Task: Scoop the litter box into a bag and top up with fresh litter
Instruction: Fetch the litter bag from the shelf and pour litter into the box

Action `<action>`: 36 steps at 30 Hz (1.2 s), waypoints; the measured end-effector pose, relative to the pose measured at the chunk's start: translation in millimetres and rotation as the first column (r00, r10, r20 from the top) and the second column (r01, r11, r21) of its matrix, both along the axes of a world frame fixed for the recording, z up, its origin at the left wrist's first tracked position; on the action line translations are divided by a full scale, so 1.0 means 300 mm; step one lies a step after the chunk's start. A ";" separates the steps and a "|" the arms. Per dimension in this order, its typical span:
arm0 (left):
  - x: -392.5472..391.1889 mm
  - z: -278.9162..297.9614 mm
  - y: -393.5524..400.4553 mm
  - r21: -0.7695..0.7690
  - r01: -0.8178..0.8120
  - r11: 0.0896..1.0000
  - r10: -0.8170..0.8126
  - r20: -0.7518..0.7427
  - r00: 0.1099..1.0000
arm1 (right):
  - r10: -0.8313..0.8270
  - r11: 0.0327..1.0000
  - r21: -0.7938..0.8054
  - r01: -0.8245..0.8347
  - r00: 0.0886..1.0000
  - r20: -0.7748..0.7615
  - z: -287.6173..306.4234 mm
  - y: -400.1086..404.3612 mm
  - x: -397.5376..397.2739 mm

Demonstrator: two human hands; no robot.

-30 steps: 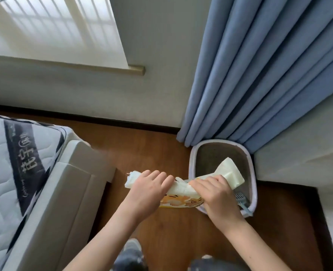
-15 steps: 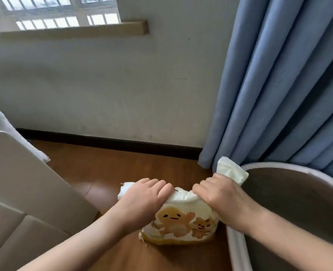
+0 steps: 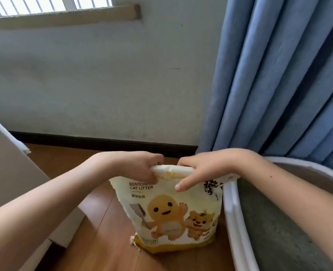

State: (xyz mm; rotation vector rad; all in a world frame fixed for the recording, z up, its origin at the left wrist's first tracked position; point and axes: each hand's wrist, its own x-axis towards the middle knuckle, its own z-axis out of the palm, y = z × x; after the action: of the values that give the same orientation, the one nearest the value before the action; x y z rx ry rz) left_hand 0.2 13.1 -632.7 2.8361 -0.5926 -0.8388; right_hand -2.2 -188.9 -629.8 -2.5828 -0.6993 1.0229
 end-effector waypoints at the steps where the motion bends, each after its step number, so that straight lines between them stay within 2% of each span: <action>1: 0.002 0.012 0.004 0.002 0.015 1.000 -0.015 0.019 1.000 | -0.014 0.998 0.064 0.014 1.000 0.002 -0.003 0.008 0.001; 4: 0.020 0.086 0.023 -0.063 0.016 0.998 -0.013 0.057 0.998 | -0.081 0.971 0.231 0.066 0.995 0.058 0.022 0.012 0.012; 6: 0.037 0.137 0.032 -0.184 -0.025 0.983 0.032 0.036 0.999 | -0.140 0.947 0.311 0.082 0.976 0.170 0.067 0.004 0.026; 8: 0.048 0.171 0.047 -0.229 -0.040 0.973 0.061 0.083 0.995 | -0.179 0.929 0.364 0.060 0.937 0.301 0.124 -0.003 0.027; 11: 0.058 0.213 0.074 -0.259 -0.008 0.966 0.053 0.167 0.985 | -0.175 0.946 0.325 0.020 0.873 0.455 0.177 -0.015 -0.010; 14: 0.057 0.256 0.082 -0.315 0.036 0.949 -0.007 0.094 0.996 | -0.158 0.965 0.260 0.014 0.823 0.545 0.181 -0.027 -0.075; 21: 0.093 0.293 0.032 -0.342 0.069 0.937 -0.011 0.168 0.986 | -0.284 0.906 0.423 -0.018 0.715 0.638 0.177 -0.068 -0.113; 23: 0.090 0.294 0.034 -0.384 0.024 0.923 0.007 0.079 0.997 | -0.293 0.910 0.413 -0.037 0.648 0.703 0.153 -0.085 -0.118; 26: 0.081 0.279 0.047 -0.430 -0.011 0.903 -0.014 -0.054 0.998 | -0.231 0.935 0.323 -0.144 0.443 0.867 0.109 -0.093 -0.133; 29: 0.083 0.274 0.060 -0.497 -0.111 0.861 0.022 -0.181 0.983 | -0.213 0.931 0.289 -0.221 0.313 0.925 0.088 -0.092 -0.144; 33: 0.083 0.274 0.067 -0.537 -0.195 0.821 0.102 -0.199 0.975 | -0.189 0.937 0.237 -0.257 0.199 0.962 0.083 -0.075 -0.152; 36: 0.093 0.256 0.082 -0.565 -0.249 0.787 0.251 -0.076 0.965 | -0.187 0.931 0.233 -0.281 0.178 0.966 0.085 -0.074 -0.171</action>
State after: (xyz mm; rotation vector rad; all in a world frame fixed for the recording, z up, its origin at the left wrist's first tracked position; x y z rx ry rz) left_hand 28.1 37.6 -556.0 2.2892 -0.3691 -0.4960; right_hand -53.5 -211.1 -604.4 -2.5394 -1.0679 -1.0287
